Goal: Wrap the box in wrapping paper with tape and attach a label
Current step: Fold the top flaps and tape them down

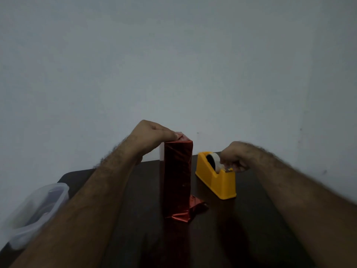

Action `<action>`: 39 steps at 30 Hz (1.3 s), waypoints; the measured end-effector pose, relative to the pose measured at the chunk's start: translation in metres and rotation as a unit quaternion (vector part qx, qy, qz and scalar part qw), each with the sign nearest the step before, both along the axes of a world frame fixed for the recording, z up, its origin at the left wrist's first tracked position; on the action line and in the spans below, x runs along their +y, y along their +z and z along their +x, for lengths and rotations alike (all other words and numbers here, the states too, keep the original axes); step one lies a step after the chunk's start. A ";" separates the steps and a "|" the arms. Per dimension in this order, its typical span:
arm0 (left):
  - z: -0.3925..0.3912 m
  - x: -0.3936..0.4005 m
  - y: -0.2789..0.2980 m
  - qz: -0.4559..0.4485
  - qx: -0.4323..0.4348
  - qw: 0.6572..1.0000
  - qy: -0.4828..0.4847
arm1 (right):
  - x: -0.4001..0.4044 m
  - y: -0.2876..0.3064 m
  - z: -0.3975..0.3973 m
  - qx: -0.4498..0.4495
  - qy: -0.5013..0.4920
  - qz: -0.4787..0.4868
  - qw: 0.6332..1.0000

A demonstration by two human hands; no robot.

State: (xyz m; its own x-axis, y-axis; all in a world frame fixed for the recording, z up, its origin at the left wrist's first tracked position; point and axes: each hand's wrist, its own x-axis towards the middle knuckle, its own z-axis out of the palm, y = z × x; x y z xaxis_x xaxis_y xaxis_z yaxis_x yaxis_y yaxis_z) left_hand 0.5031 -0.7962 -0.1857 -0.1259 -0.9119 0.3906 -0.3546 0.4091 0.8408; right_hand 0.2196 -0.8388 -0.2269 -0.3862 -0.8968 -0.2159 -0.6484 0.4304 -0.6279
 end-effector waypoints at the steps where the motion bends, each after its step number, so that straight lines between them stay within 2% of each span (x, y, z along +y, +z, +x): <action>1: 0.000 0.000 0.000 0.002 0.002 1.000 0.000 | -0.001 0.000 -0.001 -0.002 -0.004 0.005 1.000; 5: 0.000 -0.001 0.000 0.003 0.007 1.000 -0.001 | -0.002 -0.003 -0.006 -0.012 -0.014 0.039 0.999; 8: -0.001 -0.001 -0.001 -0.002 0.006 1.000 -0.002 | -0.004 -0.007 -0.013 -0.073 -0.031 0.041 0.996; 12: -0.002 0.000 -0.001 -0.002 0.006 1.000 0.001 | 0.000 -0.008 -0.021 -0.107 -0.028 0.051 0.993; 15: -0.002 0.001 -0.001 0.003 0.009 1.000 -0.004 | 0.007 -0.009 -0.021 -0.125 -0.033 0.020 0.991; 17: -0.002 0.002 -0.001 0.002 0.009 1.000 -0.006 | 0.011 -0.013 -0.021 -0.167 -0.044 -0.006 0.985; 19: -0.001 0.002 -0.001 0.000 0.006 1.000 -0.005 | 0.013 -0.021 -0.020 -0.239 -0.061 -0.034 0.969; 22: -0.001 0.002 -0.002 -0.005 0.005 1.000 -0.009 | 0.017 -0.033 -0.019 -0.363 -0.077 -0.081 0.925; 26: -0.002 0.005 -0.002 -0.010 0.004 1.000 -0.019 | 0.024 -0.044 -0.024 -0.436 -0.052 -0.094 0.893; 34: -0.007 0.019 0.001 0.008 0.000 1.000 -0.006 | 0.042 -0.068 -0.028 -0.513 -0.024 -0.153 0.845; 39: -0.010 0.025 0.002 0.013 0.007 1.000 -0.008 | 0.046 -0.083 -0.025 -0.464 -0.049 -0.218 0.857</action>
State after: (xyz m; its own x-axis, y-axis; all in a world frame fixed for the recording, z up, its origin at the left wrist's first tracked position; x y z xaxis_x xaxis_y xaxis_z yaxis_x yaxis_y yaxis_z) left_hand 0.4935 -0.7715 -0.1833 -0.1360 -0.9200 0.3676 -0.3368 0.3919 0.8561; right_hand 0.1950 -0.7930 -0.3101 -0.3074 -0.9435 -0.1237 0.2425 0.0480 -0.9690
